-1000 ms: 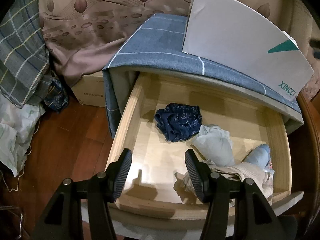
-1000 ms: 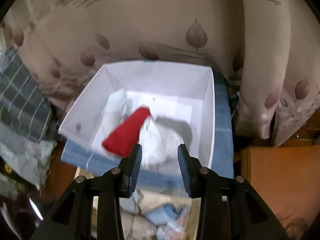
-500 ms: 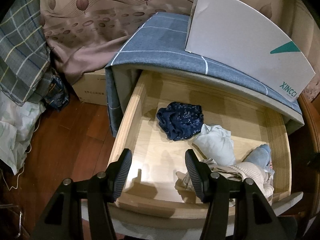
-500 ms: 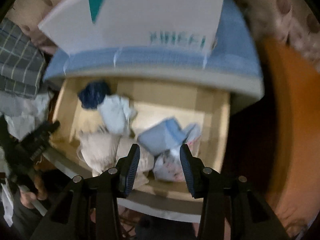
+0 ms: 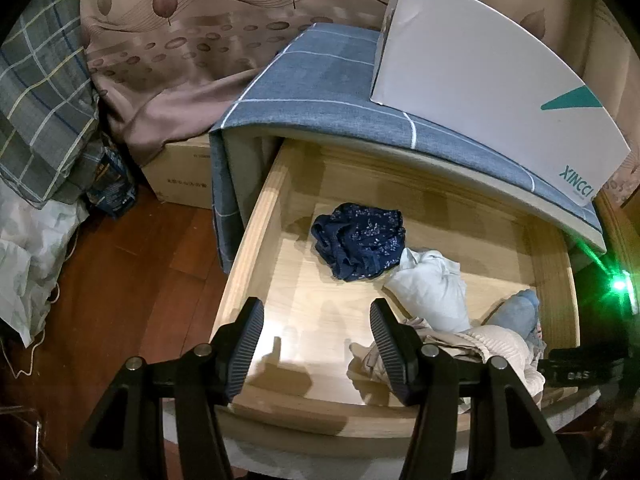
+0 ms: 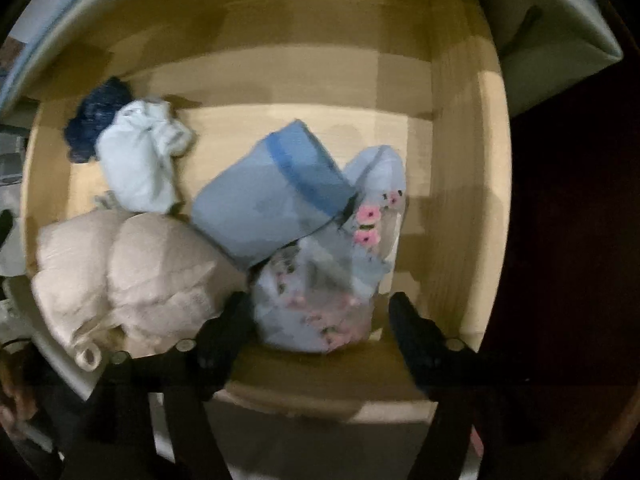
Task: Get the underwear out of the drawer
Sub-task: 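Move the right tool back into the drawer toward the pink-flowered underwear, then grasp the pink-flowered white underwear with the right tool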
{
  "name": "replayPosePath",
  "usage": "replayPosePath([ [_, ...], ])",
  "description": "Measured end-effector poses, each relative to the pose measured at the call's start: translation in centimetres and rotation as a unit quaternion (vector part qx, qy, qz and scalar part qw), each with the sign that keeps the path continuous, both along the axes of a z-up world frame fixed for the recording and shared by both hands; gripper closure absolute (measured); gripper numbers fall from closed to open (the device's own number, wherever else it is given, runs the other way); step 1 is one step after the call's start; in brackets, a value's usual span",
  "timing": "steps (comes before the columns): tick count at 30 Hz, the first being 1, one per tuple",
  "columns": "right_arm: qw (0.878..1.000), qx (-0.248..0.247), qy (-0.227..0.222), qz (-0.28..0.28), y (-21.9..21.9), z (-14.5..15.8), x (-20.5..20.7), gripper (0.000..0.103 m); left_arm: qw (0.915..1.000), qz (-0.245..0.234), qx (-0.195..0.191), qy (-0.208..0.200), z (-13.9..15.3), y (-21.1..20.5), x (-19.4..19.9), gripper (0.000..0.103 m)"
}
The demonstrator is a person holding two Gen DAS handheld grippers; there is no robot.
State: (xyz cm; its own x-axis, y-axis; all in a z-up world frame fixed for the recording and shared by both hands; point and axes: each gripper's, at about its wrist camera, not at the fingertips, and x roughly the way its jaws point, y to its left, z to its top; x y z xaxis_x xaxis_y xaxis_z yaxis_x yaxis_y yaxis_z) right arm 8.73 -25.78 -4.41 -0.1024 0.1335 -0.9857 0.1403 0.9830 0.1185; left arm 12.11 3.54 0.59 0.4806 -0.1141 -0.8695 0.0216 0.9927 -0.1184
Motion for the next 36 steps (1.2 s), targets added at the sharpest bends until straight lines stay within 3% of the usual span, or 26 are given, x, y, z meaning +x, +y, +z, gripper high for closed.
replayPosePath([
  [13,0.998,-0.026,0.036,0.042,2.5,-2.6,2.2,0.03,1.0,0.002,-0.009,0.003,0.0,0.1,0.2,0.046],
  [19,0.998,0.007,0.036,0.047,4.0,-3.0,2.3,0.037,0.9999,0.004,-0.012,0.005,-0.1,0.2,0.3,0.046],
  [28,0.997,0.002,0.06,0.057,4.1,-3.9,2.5,0.034,0.9998,0.006,-0.015,0.009,-0.3,0.4,0.4,0.046],
  [30,0.997,0.004,0.059,0.056,3.9,-4.0,2.4,0.036,0.9999,0.006,-0.013,0.009,-0.3,0.3,0.3,0.046],
  [33,0.997,0.0,0.046,0.068,3.9,-3.8,2.2,0.061,0.9998,0.007,-0.014,0.009,-0.3,0.3,0.3,0.046],
  [36,0.996,-0.01,0.026,0.086,4.2,-3.3,1.7,0.068,0.9998,0.006,-0.013,0.01,-0.3,0.3,0.4,0.046],
])
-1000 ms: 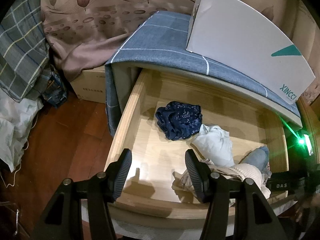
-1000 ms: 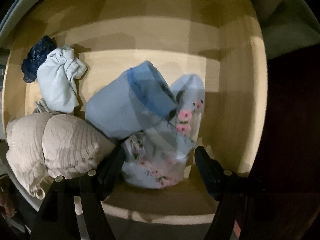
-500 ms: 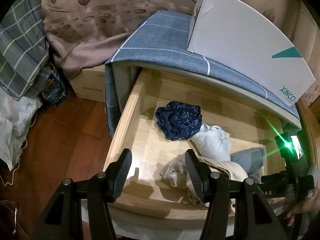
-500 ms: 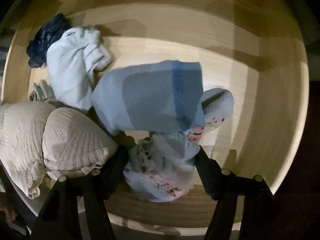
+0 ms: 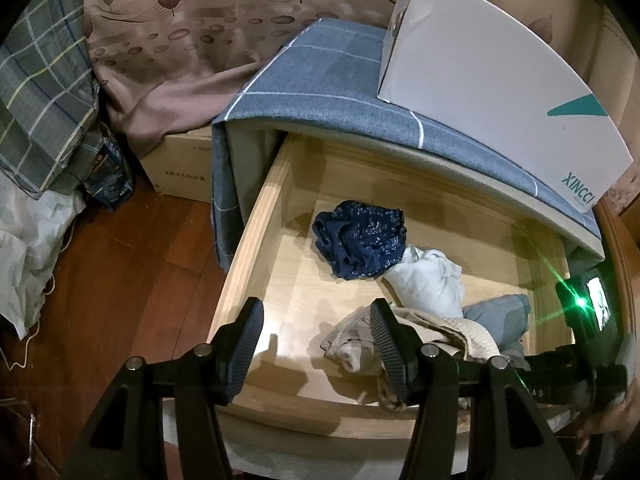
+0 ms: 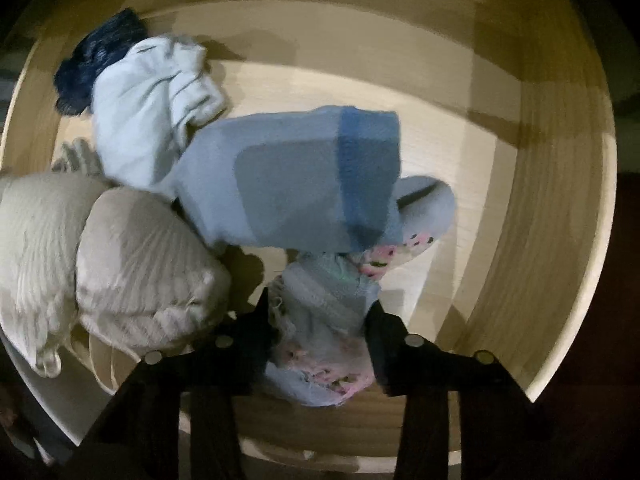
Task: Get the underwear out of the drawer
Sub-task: 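Grasp the pink-flowered white underwear with the right tool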
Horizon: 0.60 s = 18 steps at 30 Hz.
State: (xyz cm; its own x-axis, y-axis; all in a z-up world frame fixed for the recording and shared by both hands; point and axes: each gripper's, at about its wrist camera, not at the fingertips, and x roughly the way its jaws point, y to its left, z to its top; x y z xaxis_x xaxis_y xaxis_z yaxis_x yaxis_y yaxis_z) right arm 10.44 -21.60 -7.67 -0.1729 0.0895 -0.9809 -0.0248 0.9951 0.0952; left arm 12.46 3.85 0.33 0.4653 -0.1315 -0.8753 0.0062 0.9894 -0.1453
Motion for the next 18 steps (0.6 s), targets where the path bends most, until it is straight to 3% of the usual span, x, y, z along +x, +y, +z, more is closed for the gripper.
replayPosePath([
  [9,0.995,-0.024,-0.081,-0.056,-2.4,3.1,-2.8,0.074,0.9998,-0.016,0.001,0.007,-0.2,-0.3,-0.2,0.046],
  [12,0.99,-0.008,-0.118,-0.075,-3.1,5.0,-3.9,0.074,0.998,-0.061,-0.009,0.015,-0.2,-0.9,-0.2,0.046],
  [18,0.983,0.022,-0.154,-0.099,-4.7,6.0,-5.3,0.074,0.9836,-0.172,0.053,-0.002,0.7,-3.3,-1.2,0.046],
])
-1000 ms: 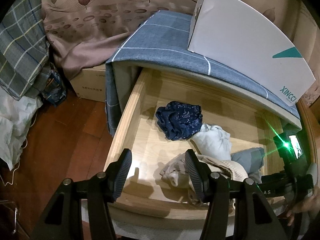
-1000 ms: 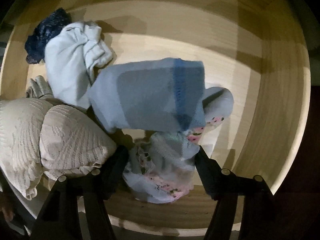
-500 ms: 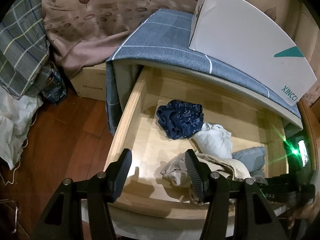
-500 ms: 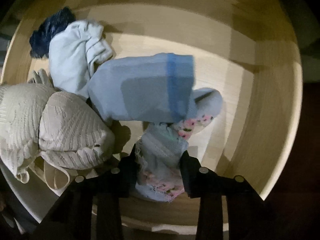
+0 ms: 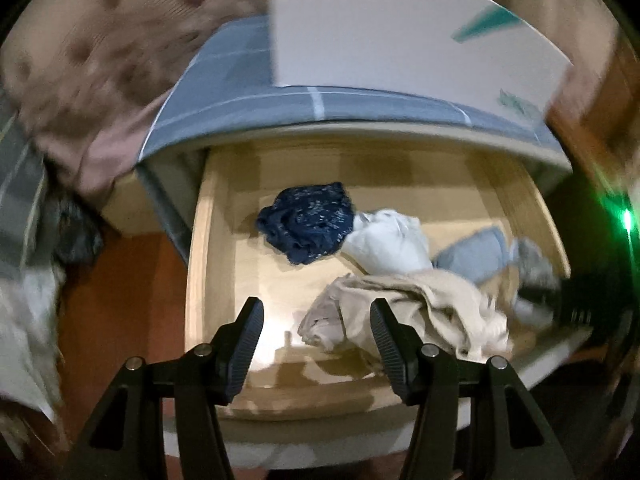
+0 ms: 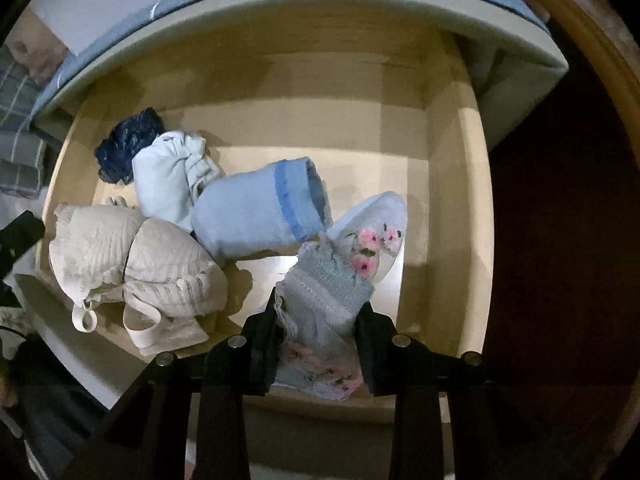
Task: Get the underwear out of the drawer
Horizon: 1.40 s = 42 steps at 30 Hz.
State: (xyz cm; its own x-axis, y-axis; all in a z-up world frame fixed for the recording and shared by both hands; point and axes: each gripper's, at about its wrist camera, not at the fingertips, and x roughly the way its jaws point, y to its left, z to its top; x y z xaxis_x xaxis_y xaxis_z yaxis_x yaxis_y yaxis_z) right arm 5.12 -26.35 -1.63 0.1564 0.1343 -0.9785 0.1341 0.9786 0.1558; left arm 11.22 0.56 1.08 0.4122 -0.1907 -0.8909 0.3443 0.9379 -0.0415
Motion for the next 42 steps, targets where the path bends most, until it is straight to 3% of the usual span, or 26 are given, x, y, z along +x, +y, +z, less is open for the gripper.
replayPosePath([
  [5,1.0,0.008,-0.002,-0.009,-0.9,-0.3,-0.3,0.074,0.9923,-0.113,0.049,-0.003,0.7,-1.6,-1.2,0.046],
  [10,1.0,0.011,-0.001,-0.019,-2.0,-0.4,-0.5,0.073,0.9721,-0.212,0.1,0.014,1.0,-3.1,-1.4,0.043],
  [20,0.996,0.049,0.009,-0.067,-3.4,-1.2,-0.5,0.073,0.9356,-0.319,0.121,0.09,-1.1,-6.4,0.3,0.039],
  [28,0.997,0.039,0.013,-0.069,-3.1,-0.9,-0.4,0.072,0.9118,-0.376,0.137,0.091,-2.2,-8.9,0.4,0.025],
  [31,0.997,0.035,0.015,-0.069,-3.0,-1.0,-0.3,0.072,0.9072,-0.384,0.14,0.098,-2.9,-9.9,1.0,0.025],
  [34,0.997,0.033,0.016,-0.068,-2.9,-1.1,-0.2,0.072,0.908,-0.38,0.143,0.103,-3.9,-10.7,1.7,0.025],
  [42,0.997,0.04,0.016,-0.069,-2.9,-1.5,-0.1,0.071,0.935,-0.309,0.102,0.139,-6.8,-11.3,3.8,0.025],
])
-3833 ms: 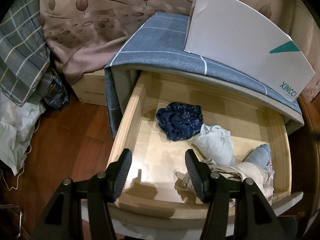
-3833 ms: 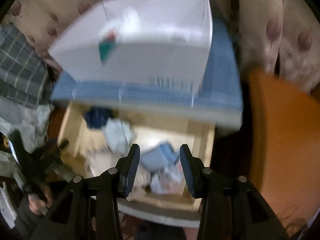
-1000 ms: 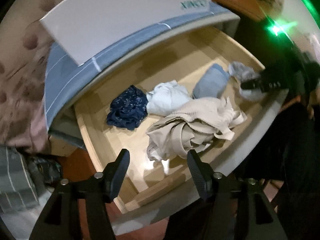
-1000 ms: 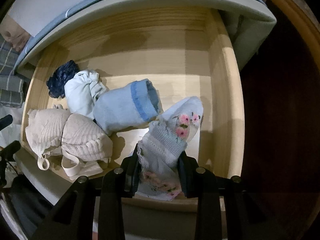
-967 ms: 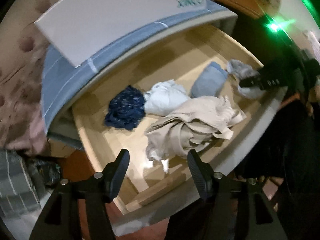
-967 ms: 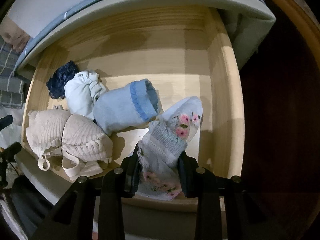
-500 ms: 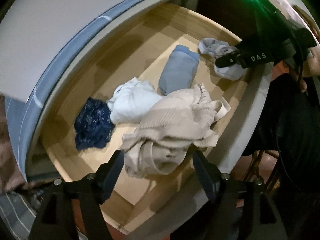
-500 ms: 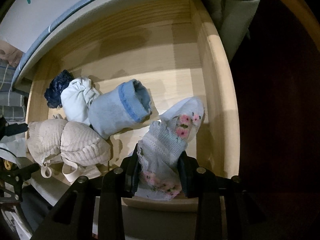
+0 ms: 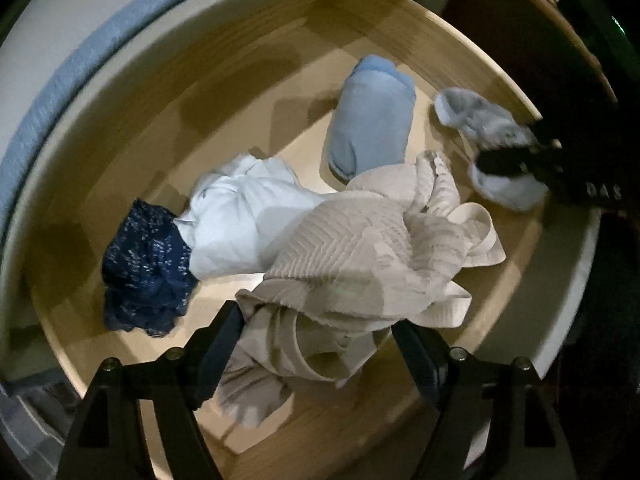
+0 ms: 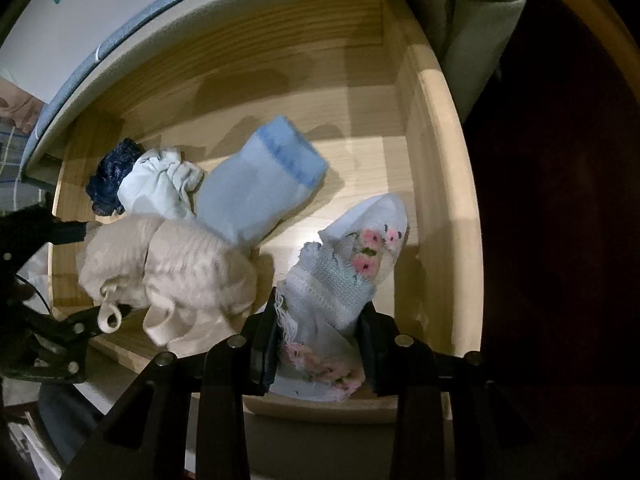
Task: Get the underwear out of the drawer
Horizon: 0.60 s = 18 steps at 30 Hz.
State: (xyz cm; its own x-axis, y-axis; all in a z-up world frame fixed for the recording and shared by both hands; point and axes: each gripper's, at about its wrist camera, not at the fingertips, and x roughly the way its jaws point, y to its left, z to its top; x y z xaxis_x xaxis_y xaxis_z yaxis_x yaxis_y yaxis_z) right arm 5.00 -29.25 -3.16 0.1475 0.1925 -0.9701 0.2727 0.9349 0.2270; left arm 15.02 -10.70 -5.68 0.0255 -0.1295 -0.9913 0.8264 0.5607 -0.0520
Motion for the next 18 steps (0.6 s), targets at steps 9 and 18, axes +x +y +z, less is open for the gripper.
replayPosePath([
  [9,1.0,0.01,-0.004,-0.003,-0.3,-0.1,-0.2,0.071,0.9987,0.036,-0.024,-0.029,0.3,0.6,-1.3,0.064],
  [18,1.0,0.013,-0.011,-0.007,-0.7,0.4,-0.5,0.071,0.9945,0.078,-0.058,-0.039,2.7,2.0,-1.7,0.086],
])
